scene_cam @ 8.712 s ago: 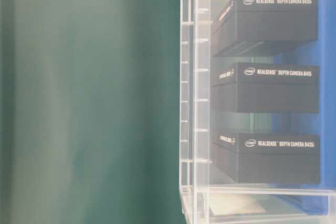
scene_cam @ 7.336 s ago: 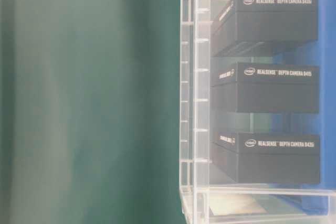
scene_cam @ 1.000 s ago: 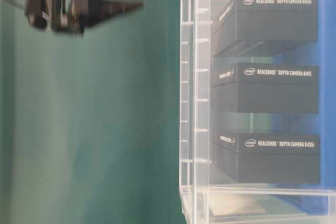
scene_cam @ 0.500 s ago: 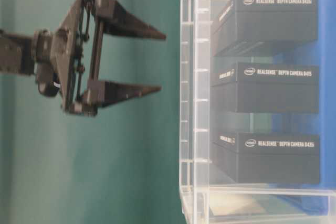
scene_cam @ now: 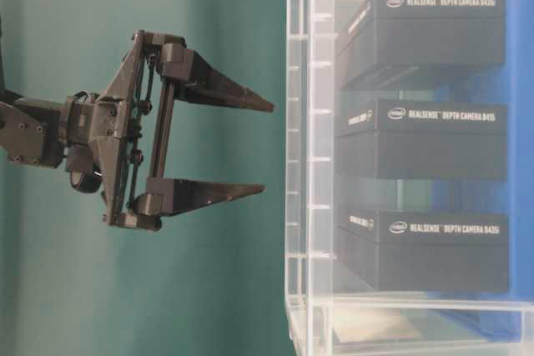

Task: Take out the box from the case.
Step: 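Lower the open right gripper around the middle black box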

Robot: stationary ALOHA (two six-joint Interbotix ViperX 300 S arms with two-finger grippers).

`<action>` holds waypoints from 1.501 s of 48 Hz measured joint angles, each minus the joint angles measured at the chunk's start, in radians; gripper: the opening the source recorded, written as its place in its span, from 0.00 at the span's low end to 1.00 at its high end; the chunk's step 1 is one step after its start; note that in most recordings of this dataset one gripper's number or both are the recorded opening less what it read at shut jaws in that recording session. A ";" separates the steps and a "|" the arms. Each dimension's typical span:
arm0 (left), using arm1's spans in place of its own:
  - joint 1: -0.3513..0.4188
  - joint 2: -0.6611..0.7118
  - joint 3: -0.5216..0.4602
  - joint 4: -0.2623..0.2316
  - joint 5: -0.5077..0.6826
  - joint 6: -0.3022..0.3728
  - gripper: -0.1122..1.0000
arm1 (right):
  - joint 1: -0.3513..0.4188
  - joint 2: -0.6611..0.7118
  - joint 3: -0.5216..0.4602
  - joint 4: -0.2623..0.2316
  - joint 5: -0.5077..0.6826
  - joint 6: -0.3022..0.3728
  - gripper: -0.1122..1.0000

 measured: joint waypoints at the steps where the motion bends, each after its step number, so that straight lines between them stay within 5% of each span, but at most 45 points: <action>1: 0.002 -0.002 0.000 0.000 0.000 0.000 0.96 | 0.000 0.000 0.000 0.002 0.003 0.002 0.95; 72: 0.002 -0.002 0.005 0.000 0.002 0.000 0.96 | 0.000 0.026 0.000 0.040 0.006 -0.015 0.95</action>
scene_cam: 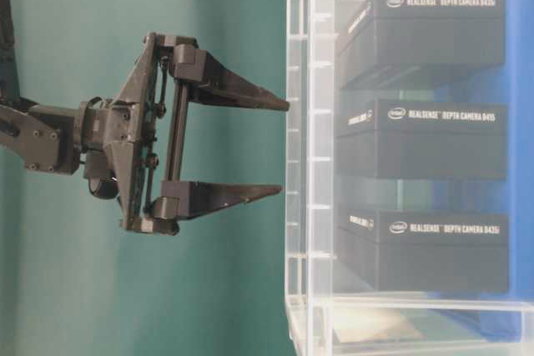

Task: Take out the box from the case.
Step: 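Lower the open right gripper around the middle black box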

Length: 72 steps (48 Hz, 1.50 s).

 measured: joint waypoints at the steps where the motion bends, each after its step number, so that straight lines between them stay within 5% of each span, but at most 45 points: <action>1: 0.000 0.000 0.000 0.000 -0.002 0.000 0.96 | 0.000 0.000 0.000 0.000 -0.002 0.000 0.95; 72: -0.002 0.000 0.000 0.000 -0.002 0.000 0.96 | -0.031 0.072 0.144 0.000 -0.169 -0.014 0.95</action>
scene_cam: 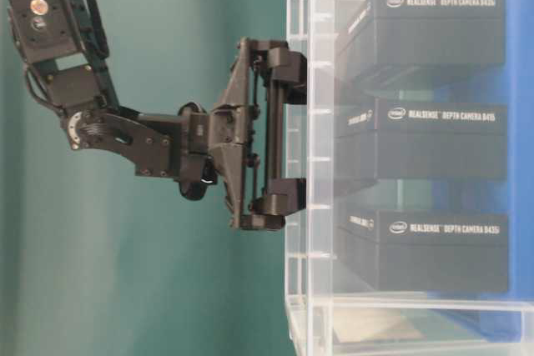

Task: Take out the box from the case.
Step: 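Lower the open right gripper around the middle black box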

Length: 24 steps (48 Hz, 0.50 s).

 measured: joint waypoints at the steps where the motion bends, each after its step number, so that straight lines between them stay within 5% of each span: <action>1: 0.000 0.000 0.000 0.000 0.000 0.000 0.96 | 0.000 0.002 0.002 0.003 -0.003 0.002 0.95; 24: 0.000 -0.002 0.002 0.000 0.000 0.000 0.96 | 0.000 0.017 0.017 0.035 -0.029 0.011 0.93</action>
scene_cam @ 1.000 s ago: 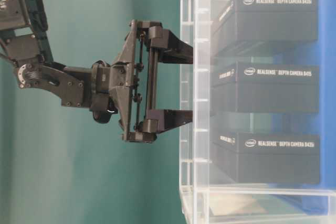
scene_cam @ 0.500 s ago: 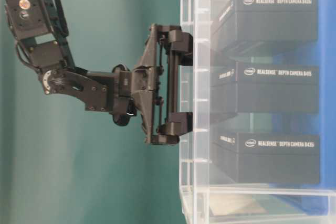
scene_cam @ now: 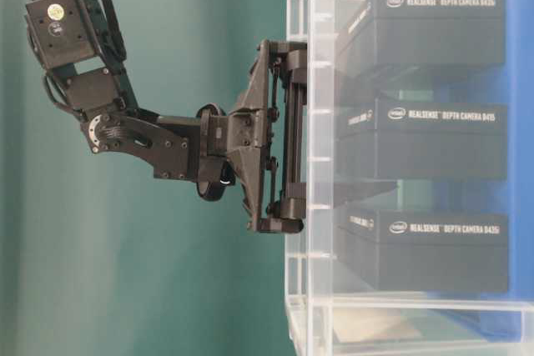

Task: Take out the box from the case.
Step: 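Lower the open right gripper around the middle black box, then close the right gripper on the middle box and lift it out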

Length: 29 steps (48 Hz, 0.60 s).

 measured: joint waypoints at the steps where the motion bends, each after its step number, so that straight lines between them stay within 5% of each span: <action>1: 0.002 0.000 -0.002 0.000 0.000 0.000 0.96 | 0.000 0.000 0.002 0.000 0.000 0.002 0.92; 8: 0.000 0.002 -0.002 0.000 0.000 0.000 0.96 | 0.000 0.000 0.002 0.000 0.002 0.038 0.69; 29: 0.000 0.000 0.000 0.000 0.000 0.000 0.96 | 0.000 0.000 0.002 -0.006 0.003 0.051 0.70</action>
